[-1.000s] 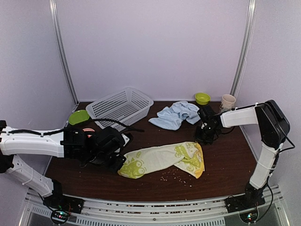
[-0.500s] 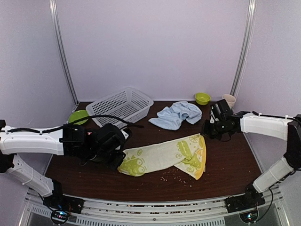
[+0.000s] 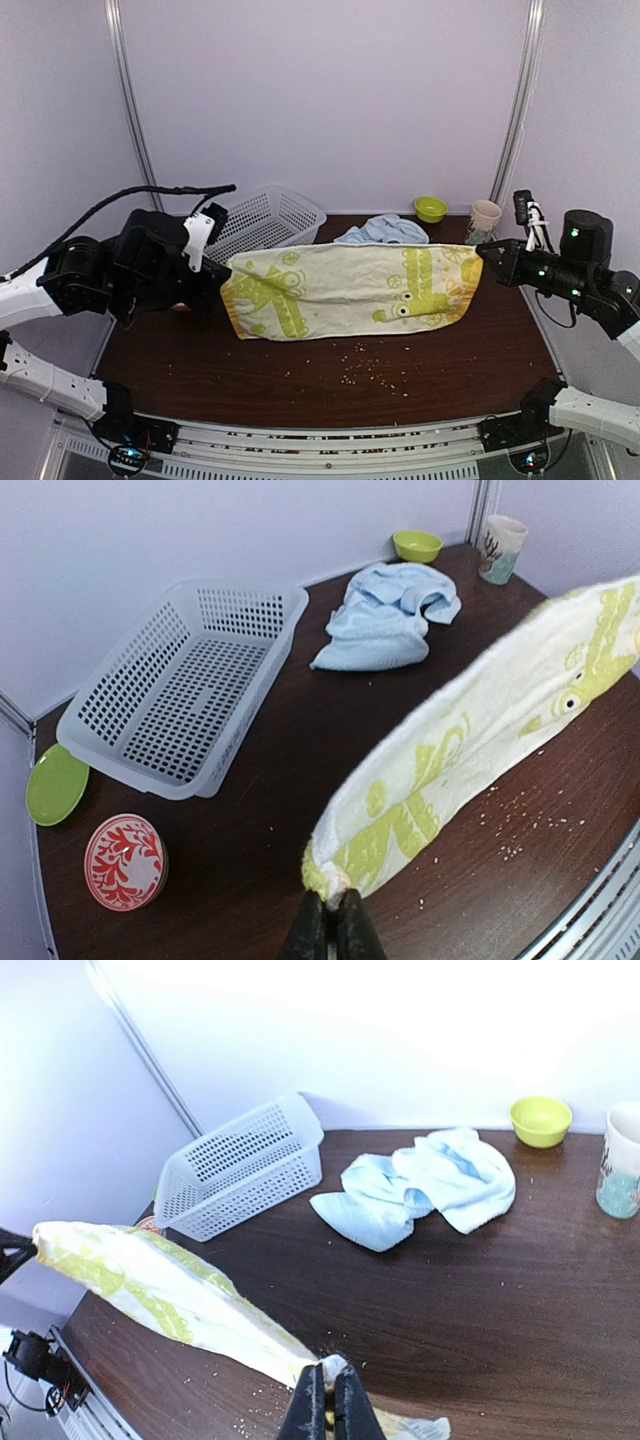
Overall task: Roll the towels
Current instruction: Pick up the towel from the center of the board, then flatten out the towel at the center of the board, then fold the towel at the center of the board.
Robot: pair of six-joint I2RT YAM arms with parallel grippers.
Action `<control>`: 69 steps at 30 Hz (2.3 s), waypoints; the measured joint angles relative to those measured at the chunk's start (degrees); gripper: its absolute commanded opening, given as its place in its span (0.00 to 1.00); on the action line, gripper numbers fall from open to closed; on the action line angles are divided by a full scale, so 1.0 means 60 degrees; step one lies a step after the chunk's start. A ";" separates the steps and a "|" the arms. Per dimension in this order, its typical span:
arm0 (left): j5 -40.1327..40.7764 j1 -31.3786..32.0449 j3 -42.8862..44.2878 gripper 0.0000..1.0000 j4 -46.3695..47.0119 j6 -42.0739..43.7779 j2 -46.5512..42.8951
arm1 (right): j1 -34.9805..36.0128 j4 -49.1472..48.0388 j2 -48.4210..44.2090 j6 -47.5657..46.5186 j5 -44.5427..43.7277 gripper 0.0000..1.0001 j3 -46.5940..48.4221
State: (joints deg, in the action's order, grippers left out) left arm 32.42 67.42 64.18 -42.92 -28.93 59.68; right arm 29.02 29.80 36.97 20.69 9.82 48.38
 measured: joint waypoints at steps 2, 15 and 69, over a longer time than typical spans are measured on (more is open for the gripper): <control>-0.0051 0.0000 0.0011 0.00 -0.0007 0.0200 -0.0641 | 0.0000 0.0437 -0.0721 -0.0324 0.0328 0.00 0.0113; -0.2892 0.0004 -0.0510 0.00 0.0382 0.0980 -0.3330 | 0.0036 0.1249 -0.2433 -0.0182 0.3384 0.00 0.0539; -0.3942 -0.3166 -0.5085 0.00 0.7344 0.0827 0.1840 | -0.0831 -0.3147 0.2539 0.1421 -0.0827 0.00 -0.3559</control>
State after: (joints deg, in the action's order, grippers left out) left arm 8.78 48.42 33.67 1.15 -23.97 70.72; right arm 24.03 10.92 52.21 29.21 4.86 27.03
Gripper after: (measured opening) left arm 0.006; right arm 0.020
